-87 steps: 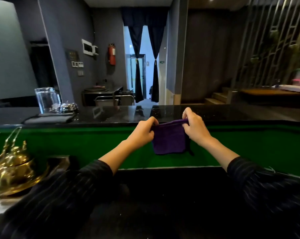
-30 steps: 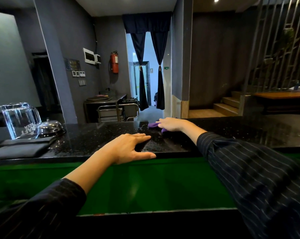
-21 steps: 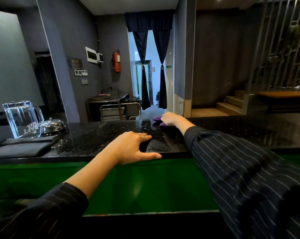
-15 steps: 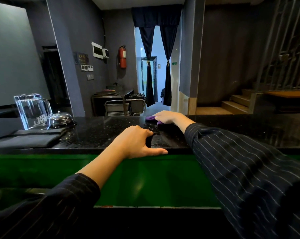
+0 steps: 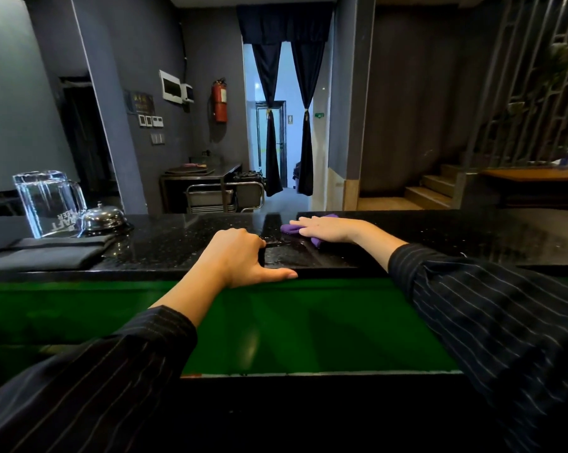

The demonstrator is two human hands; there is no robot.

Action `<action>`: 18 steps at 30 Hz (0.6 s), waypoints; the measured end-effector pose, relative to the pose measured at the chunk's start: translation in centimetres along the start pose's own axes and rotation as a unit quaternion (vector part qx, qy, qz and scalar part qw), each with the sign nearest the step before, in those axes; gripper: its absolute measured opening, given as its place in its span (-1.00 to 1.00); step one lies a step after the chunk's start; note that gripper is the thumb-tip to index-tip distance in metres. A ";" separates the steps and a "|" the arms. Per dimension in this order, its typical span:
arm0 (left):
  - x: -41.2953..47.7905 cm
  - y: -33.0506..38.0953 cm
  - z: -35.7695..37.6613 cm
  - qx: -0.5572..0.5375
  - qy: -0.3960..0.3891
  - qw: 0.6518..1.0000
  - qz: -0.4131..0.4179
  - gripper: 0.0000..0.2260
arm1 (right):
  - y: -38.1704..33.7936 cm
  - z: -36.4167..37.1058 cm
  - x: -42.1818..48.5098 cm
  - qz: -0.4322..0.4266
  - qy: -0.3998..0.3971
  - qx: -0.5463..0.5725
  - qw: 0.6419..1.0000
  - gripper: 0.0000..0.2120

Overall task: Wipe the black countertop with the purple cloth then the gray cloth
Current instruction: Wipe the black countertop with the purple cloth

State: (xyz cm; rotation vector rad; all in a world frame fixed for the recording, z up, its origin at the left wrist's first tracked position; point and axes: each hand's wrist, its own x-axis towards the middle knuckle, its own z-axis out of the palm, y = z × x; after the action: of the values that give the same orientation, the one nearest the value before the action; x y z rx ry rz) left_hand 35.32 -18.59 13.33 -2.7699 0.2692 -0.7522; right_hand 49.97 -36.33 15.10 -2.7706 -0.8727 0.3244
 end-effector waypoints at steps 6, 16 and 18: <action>0.0 -0.1 0.0 -0.016 -0.001 1.000 -0.008 0.06 | 0.4 0.5 2.1 0.095 0.051 0.002 0.994 -0.47; -0.2 0.1 -0.5 -0.031 -0.018 0.999 -0.007 0.09 | -4.6 1.8 -0.8 0.040 0.063 0.037 0.996 -0.56; -0.2 0.1 -0.5 -0.035 -0.018 0.999 -0.007 0.11 | -3.0 1.4 -1.9 0.063 0.105 0.063 0.991 -0.59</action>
State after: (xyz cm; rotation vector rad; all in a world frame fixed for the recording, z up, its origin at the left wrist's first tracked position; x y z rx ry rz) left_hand 34.84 -18.73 13.62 -2.8501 0.2755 -0.7086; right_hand 46.43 -34.83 14.83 -2.6868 -0.6073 0.1021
